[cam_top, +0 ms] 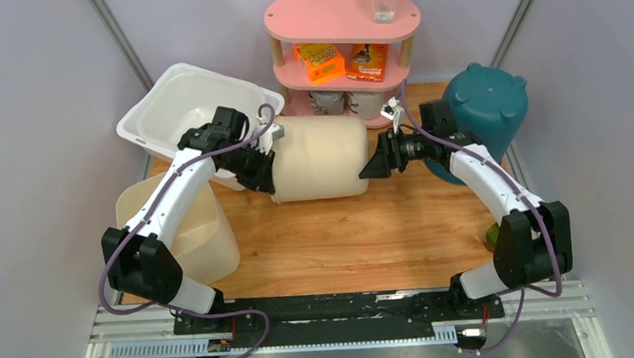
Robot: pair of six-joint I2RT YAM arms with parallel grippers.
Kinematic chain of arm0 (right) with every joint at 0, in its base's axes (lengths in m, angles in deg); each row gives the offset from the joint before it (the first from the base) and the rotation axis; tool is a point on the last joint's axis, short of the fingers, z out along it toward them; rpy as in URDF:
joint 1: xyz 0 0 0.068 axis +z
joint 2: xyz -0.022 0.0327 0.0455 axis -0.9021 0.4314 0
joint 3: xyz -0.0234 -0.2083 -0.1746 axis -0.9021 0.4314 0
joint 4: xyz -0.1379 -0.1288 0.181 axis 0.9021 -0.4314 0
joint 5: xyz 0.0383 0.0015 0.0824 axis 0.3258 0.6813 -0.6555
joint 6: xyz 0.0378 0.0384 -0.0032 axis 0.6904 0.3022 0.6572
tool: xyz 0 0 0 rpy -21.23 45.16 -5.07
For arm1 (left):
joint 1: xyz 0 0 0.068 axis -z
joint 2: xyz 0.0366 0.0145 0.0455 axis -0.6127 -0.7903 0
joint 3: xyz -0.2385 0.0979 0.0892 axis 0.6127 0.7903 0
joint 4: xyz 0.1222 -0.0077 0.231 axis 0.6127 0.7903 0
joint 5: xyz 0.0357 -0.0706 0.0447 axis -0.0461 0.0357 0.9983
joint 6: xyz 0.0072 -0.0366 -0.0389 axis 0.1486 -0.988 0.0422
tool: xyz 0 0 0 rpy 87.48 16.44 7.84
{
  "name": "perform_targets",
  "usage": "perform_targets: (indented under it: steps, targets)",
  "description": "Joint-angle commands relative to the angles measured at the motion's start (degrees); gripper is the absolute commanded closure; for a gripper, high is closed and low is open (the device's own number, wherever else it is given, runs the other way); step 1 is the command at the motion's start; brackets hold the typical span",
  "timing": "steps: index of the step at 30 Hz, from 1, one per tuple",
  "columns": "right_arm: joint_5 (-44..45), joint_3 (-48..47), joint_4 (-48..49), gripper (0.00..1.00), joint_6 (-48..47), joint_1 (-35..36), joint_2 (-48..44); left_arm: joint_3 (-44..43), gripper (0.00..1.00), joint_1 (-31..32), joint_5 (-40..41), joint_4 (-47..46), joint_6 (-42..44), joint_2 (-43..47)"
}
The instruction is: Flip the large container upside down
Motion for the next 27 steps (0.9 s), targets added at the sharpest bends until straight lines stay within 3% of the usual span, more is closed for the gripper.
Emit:
perform_targets:
  steps: [1, 5, 8, 18, 20, 23, 27]
  targets:
    - [-13.29, -7.12, 8.56, 0.30, 7.06, 6.06, -8.88, 2.73, 0.85, 2.36, 1.97, -5.08, -2.56, -0.51]
    - [-9.90, -7.57, 13.11, 0.29, 11.05, 9.29, -9.70, 4.28, 0.67, 2.37, 1.25, -7.99, -4.88, -1.13]
    - [-8.35, -8.08, 15.69, 0.28, 12.79, 10.37, -8.15, 3.52, 0.59, 2.36, -0.04, -8.83, -5.70, -2.93]
    - [-5.39, -9.79, 16.41, 0.28, 12.81, 10.11, -3.39, 2.02, 0.43, 2.44, -1.48, -10.57, -8.08, -7.69]
    - [-4.04, -10.69, 14.22, 0.27, 12.86, 8.27, -4.78, 2.06, 0.43, 2.41, 0.89, -11.19, -8.15, -7.91]
    - [7.40, -10.94, 7.41, 0.21, 13.21, 5.43, -10.71, 0.54, 0.42, 2.42, 5.93, -11.06, -8.71, -7.67]
    - [13.03, -10.92, -1.11, 0.16, 5.03, 5.20, -19.99, -3.40, 0.26, 2.43, 12.00, -11.29, -7.55, -2.49]
